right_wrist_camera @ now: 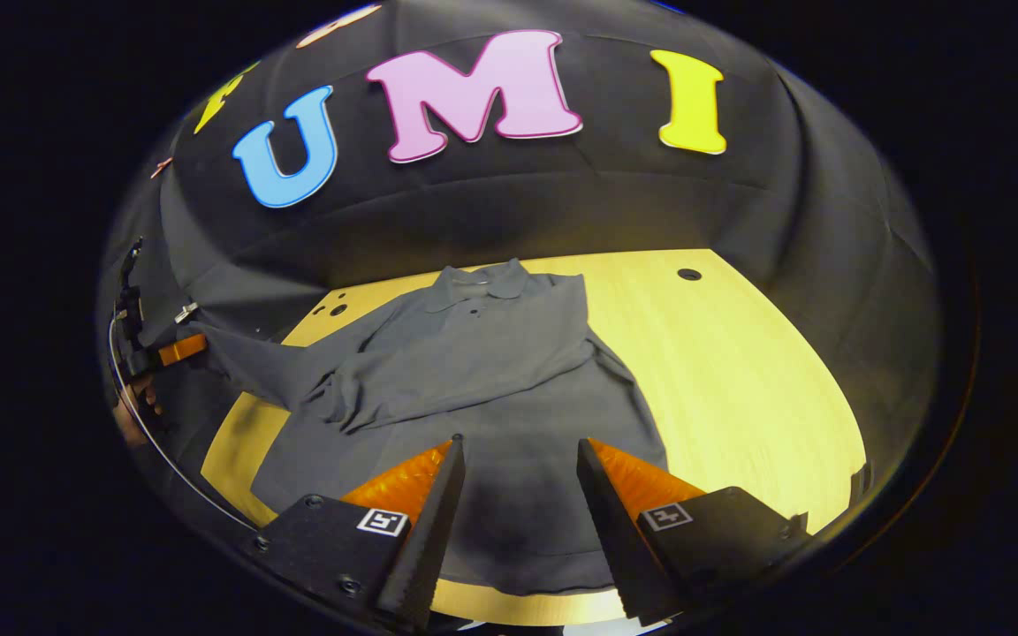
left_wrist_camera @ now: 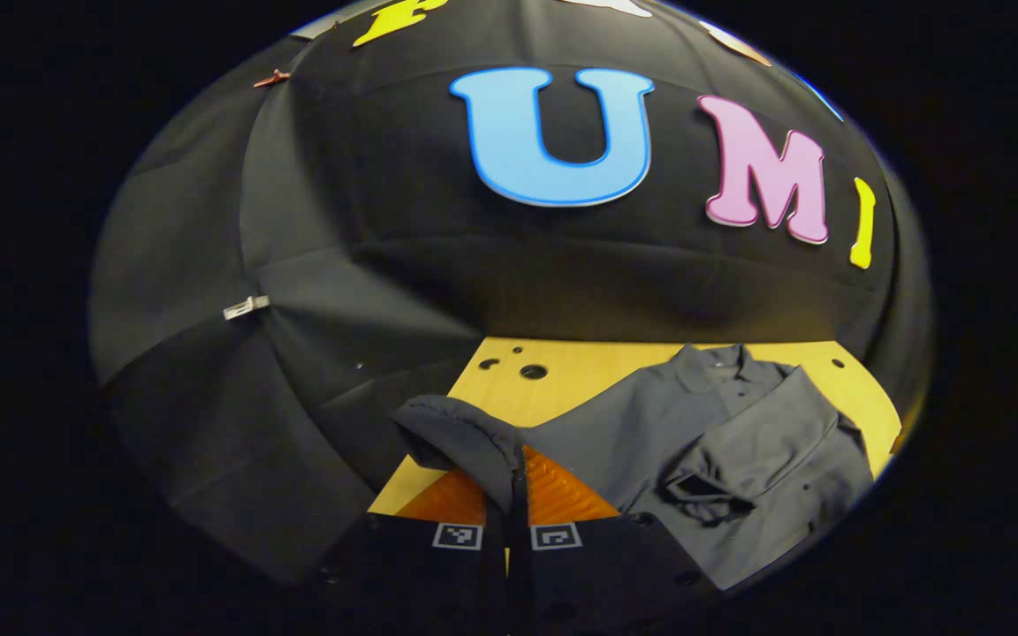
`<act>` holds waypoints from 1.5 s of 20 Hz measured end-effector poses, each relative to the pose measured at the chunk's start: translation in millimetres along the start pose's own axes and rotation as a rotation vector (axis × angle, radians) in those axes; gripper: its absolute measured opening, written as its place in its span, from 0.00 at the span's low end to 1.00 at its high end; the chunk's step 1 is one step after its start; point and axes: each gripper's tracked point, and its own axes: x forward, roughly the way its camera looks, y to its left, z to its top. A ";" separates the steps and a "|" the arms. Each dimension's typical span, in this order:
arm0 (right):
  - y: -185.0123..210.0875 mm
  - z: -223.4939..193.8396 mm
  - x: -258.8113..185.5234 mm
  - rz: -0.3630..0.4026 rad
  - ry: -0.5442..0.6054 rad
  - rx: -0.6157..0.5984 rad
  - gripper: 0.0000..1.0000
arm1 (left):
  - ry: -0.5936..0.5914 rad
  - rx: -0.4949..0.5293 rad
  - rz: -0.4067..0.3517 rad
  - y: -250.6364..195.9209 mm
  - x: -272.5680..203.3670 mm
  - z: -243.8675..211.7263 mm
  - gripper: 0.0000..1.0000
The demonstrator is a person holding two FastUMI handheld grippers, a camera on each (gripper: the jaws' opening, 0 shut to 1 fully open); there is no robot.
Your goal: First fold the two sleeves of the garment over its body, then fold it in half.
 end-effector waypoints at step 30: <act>-189.1 -4.9 -5.8 -0.108 0.037 0.119 0.81 | -0.022 0.199 -0.528 -399.1 -34.4 1.4 0.05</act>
